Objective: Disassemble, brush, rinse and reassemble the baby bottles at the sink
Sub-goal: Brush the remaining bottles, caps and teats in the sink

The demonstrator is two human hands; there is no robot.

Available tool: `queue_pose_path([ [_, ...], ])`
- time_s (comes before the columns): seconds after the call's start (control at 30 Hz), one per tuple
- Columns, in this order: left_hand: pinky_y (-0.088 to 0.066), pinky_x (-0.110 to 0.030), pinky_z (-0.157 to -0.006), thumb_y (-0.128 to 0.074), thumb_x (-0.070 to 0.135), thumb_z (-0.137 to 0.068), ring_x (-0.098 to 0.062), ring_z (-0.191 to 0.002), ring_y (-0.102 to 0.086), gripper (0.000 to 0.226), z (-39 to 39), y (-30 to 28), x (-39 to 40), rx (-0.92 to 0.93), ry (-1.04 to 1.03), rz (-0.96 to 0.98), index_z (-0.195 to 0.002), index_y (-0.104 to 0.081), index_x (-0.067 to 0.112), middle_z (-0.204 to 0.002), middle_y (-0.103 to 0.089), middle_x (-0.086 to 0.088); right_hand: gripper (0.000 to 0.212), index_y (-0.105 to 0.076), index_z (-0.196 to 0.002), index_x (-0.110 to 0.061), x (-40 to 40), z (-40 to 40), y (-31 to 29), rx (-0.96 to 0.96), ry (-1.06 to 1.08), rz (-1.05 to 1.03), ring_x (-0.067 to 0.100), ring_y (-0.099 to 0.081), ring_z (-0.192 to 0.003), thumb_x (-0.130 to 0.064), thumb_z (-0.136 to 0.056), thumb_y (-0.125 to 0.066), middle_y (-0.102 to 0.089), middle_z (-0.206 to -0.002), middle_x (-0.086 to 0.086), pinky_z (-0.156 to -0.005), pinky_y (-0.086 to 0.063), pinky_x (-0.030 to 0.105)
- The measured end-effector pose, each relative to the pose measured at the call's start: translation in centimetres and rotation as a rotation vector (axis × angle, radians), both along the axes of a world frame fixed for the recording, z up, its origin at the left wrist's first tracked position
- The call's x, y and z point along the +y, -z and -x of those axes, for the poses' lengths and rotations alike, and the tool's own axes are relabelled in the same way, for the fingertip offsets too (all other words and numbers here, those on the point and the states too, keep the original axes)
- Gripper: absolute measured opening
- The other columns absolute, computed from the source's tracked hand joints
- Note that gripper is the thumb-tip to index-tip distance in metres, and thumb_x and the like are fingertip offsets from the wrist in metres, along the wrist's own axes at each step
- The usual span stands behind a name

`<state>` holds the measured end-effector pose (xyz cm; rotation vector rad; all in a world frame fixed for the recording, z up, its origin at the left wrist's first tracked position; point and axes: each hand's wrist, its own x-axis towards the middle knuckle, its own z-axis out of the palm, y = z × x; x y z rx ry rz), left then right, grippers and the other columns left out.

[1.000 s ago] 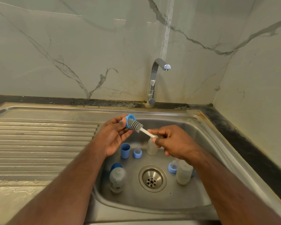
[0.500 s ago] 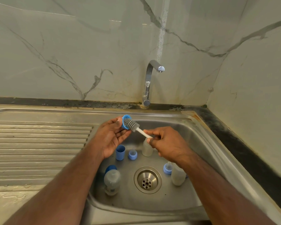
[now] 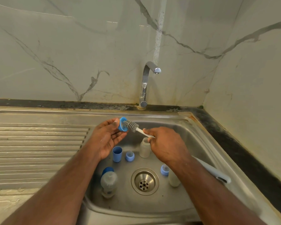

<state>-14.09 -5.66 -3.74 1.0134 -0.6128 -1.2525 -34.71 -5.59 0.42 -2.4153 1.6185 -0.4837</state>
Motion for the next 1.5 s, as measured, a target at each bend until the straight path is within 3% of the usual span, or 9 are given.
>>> queue_pose_path([
  [0.17, -0.064, -0.033, -0.074, -0.061, 0.018, -0.098, -0.022, -0.090, -0.076, 0.022, -0.2, 0.2, -0.1, -0.024, -0.002, -0.005, -0.118, -0.065, 0.009, -0.106, -0.076, -0.015, 0.037, -0.057, -0.135, -0.045, -0.1, 0.0, 0.0, -0.056, -0.023, -0.041, 0.006, -0.058, -0.073, -0.034, -0.100, -0.055, -0.069, -0.110, -0.013, -0.070, -0.051, 0.026],
  [0.37, -0.062, -0.037, -0.082, -0.060, 0.012, -0.099, -0.029, -0.102, -0.074, 0.030, 0.1, 0.3, -0.2, -0.076, 0.003, 0.002, -0.129, -0.060, 0.008, -0.114, -0.074, -0.017, 0.037, -0.057, -0.137, -0.041, 0.0, 0.1, -0.2, 0.013, 0.000, -0.045, 0.009, -0.061, -0.085, -0.033, -0.101, -0.053, -0.070, -0.111, -0.009, -0.080, -0.053, 0.029],
  [0.53, -0.060, -0.040, -0.085, -0.058, 0.007, -0.100, -0.029, -0.102, -0.072, 0.028, 0.0, 0.3, 0.0, -0.060, -0.021, -0.016, -0.128, -0.060, 0.010, -0.117, -0.071, -0.017, 0.035, -0.062, -0.131, -0.042, -0.4, 0.2, 0.1, -0.093, -0.036, -0.148, 0.005, -0.059, -0.072, -0.031, -0.098, -0.058, -0.070, -0.097, -0.013, -0.066, -0.048, 0.022],
  [0.67, -0.060, -0.040, -0.086, -0.058, 0.005, -0.099, -0.031, -0.104, -0.072, 0.029, 0.2, 0.2, 0.0, -0.065, -0.004, -0.015, -0.128, -0.060, 0.010, -0.118, -0.071, -0.018, 0.036, -0.058, -0.135, -0.044, -0.4, 0.2, 0.6, -0.065, 0.015, -0.075, 0.006, -0.060, -0.078, -0.035, -0.099, -0.055, -0.071, -0.108, -0.012, -0.072, -0.049, 0.024],
  [0.87, -0.059, -0.042, -0.089, -0.056, 0.003, -0.101, -0.030, -0.104, -0.072, 0.030, -0.2, 0.3, 0.0, -0.044, -0.008, -0.008, -0.129, -0.060, 0.013, -0.118, -0.070, -0.019, 0.034, -0.066, -0.128, -0.037, -0.3, 0.5, -0.3, -0.176, -0.088, -0.247, 0.004, -0.054, -0.063, -0.024, -0.098, -0.059, -0.060, -0.073, -0.017, -0.059, -0.040, 0.018],
  [1.03, -0.058, -0.045, -0.094, -0.054, 0.000, -0.101, -0.031, -0.107, -0.072, 0.033, 0.0, 0.3, -0.1, -0.066, 0.020, -0.006, -0.130, -0.060, 0.014, -0.119, -0.072, -0.017, 0.036, -0.059, -0.135, -0.041, -0.4, -0.1, 0.7, -0.123, -0.001, -0.110, 0.004, -0.061, -0.081, -0.033, -0.100, -0.056, -0.071, -0.112, -0.012, -0.075, -0.049, 0.022],
  [1.23, -0.059, -0.043, -0.091, -0.055, 0.000, -0.100, -0.031, -0.109, -0.071, 0.034, -0.3, 0.4, -0.1, -0.075, 0.015, -0.008, -0.129, -0.061, 0.016, -0.124, -0.067, -0.021, 0.033, -0.065, -0.129, -0.036, 0.0, 0.4, -0.4, -0.175, -0.091, -0.273, 0.007, -0.056, -0.061, -0.025, -0.099, -0.057, -0.063, -0.075, -0.013, -0.062, -0.052, 0.025],
  [1.4, -0.058, -0.046, -0.094, -0.056, -0.001, -0.099, -0.032, -0.108, -0.072, 0.036, -0.2, 0.3, -0.2, -0.041, 0.031, -0.008, -0.132, -0.059, 0.015, -0.121, -0.070, -0.018, 0.037, -0.058, -0.136, -0.042, -0.1, -0.1, 0.4, -0.121, -0.003, -0.114, 0.005, -0.060, -0.072, -0.032, -0.101, -0.054, -0.071, -0.106, -0.014, -0.064, -0.044, 0.021],
  [1.5, -0.060, -0.043, -0.090, -0.056, -0.001, -0.099, -0.031, -0.107, -0.073, 0.035, -0.3, 0.2, -0.1, -0.046, 0.017, 0.001, -0.130, -0.060, 0.016, -0.118, -0.071, -0.018, 0.037, -0.058, -0.137, -0.039, 0.1, -0.5, 0.2, -0.040, -0.021, -0.166, 0.006, -0.059, -0.070, -0.029, -0.101, -0.053, -0.070, -0.098, -0.008, -0.062, -0.043, 0.022],
])
